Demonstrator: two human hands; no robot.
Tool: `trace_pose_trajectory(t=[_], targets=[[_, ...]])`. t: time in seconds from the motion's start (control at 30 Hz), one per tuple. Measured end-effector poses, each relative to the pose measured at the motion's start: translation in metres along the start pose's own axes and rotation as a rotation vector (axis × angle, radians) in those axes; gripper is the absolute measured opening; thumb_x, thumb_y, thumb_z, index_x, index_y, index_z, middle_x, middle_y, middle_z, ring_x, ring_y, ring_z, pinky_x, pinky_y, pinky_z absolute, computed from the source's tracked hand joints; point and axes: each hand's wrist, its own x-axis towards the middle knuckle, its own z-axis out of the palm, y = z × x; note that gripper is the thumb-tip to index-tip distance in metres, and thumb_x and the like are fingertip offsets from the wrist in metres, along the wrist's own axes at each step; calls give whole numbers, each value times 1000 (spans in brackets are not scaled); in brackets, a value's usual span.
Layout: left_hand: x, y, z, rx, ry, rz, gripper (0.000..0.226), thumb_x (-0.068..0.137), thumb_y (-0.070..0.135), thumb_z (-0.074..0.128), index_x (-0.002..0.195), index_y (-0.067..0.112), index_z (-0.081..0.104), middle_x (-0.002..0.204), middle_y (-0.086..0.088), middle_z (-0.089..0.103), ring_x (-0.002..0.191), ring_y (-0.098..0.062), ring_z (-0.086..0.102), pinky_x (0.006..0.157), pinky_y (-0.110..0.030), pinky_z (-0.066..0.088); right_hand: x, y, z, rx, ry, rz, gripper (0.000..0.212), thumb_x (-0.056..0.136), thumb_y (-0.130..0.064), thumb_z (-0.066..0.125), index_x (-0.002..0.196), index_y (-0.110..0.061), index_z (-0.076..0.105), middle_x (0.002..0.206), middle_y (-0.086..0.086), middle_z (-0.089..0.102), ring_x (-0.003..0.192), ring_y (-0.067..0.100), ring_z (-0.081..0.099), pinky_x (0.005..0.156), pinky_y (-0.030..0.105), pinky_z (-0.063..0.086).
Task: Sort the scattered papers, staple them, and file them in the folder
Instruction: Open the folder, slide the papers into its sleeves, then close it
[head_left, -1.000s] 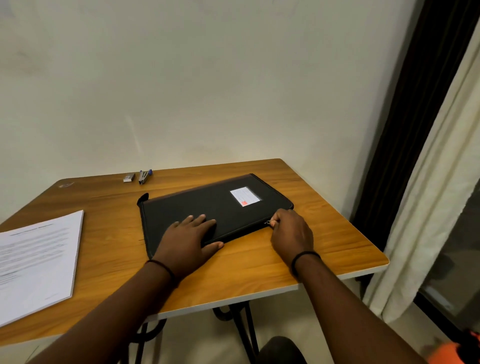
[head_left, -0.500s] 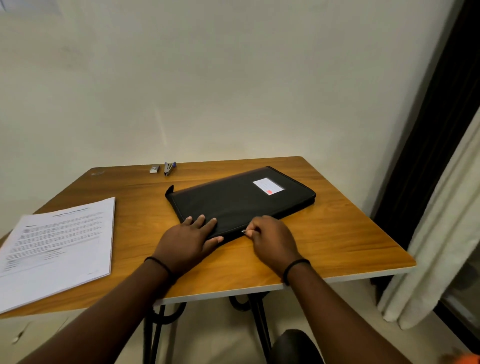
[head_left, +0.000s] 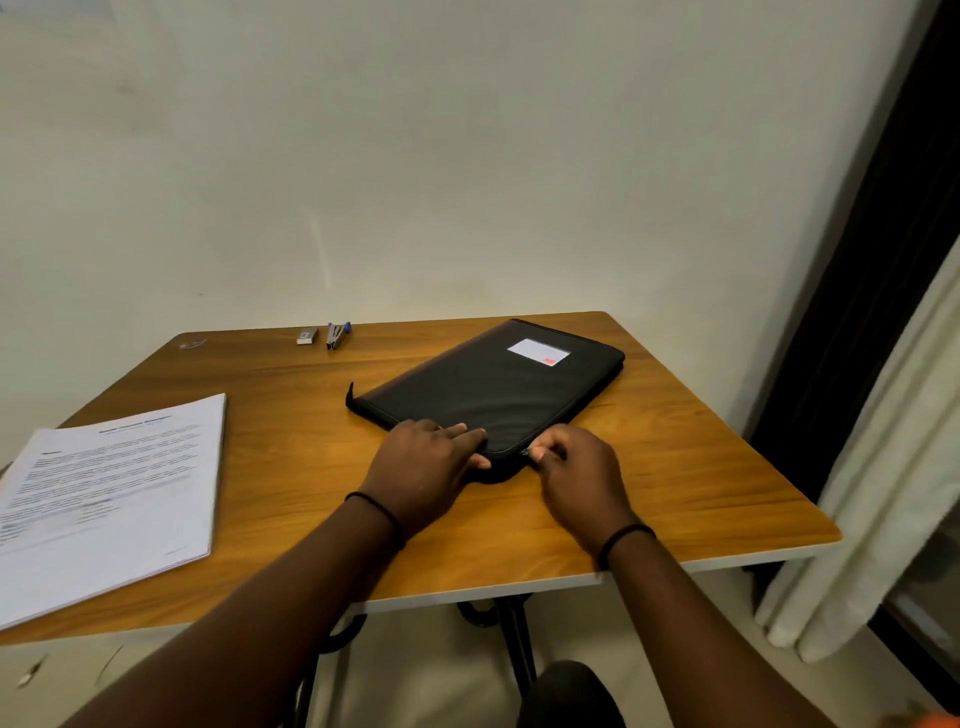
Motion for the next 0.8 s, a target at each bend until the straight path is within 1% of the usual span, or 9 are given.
trace_pose_trajectory(t=[0.17,0.23,0.33,0.4,0.47,0.53,0.63,0.73,0.8], targets=[[38,22,-3,-173,-24,-29,51,89,68,37,110,31,66,100,8,69,88,-10,55,70,-28,37,-6,7,-15,7,44,55,20,93,-14,62,76,-23,67,76,-9,65,75,4,59,67,25,50],[40,6,1,-285,-71,-29,54,89,68,41,124,32,62,122,5,65,111,-14,55,87,-32,44,-5,10,-19,33,70,82,20,93,-12,62,76,-21,68,77,-9,66,76,4,60,69,24,51],[34,-28,7,-229,-261,-140,53,97,61,38,149,47,32,158,-1,33,145,-28,30,115,-48,28,-3,10,-22,89,86,105,18,93,-11,62,79,-18,70,80,-9,68,79,3,62,70,22,51],[34,-35,8,-153,-295,-150,52,101,57,30,151,48,23,161,-2,29,145,-30,31,113,-45,31,-4,10,-22,77,90,106,16,93,-11,63,81,-18,71,81,-9,68,79,2,62,70,21,51],[44,-28,5,-55,-220,-99,53,101,58,24,152,45,25,154,-3,42,130,-24,50,92,-34,45,-5,8,-19,66,104,105,14,92,-12,65,81,-19,71,80,-10,67,78,3,61,69,20,50],[57,-12,2,23,-184,-63,55,99,61,21,149,41,31,134,-2,58,103,-18,63,71,-29,46,-8,6,-16,51,95,98,12,92,-15,67,83,-21,71,81,-11,67,78,2,61,70,20,50],[70,13,0,43,-185,-43,53,96,65,31,136,35,48,108,1,67,82,-13,61,60,-27,42,-7,5,-17,33,92,146,10,92,-17,67,85,-24,71,83,-12,66,80,2,60,72,22,51],[67,1,-1,-151,-171,-102,49,91,66,49,128,34,57,115,4,67,90,-9,58,67,-26,45,-6,6,-19,58,116,184,10,92,-17,67,85,-23,71,81,-12,65,78,2,60,66,17,48],[53,-20,5,-313,-199,-209,54,90,61,55,137,35,51,144,-1,51,123,-19,52,93,-36,49,-6,6,-19,72,128,192,10,92,-16,67,85,-22,71,81,-12,66,77,2,61,64,15,46]])
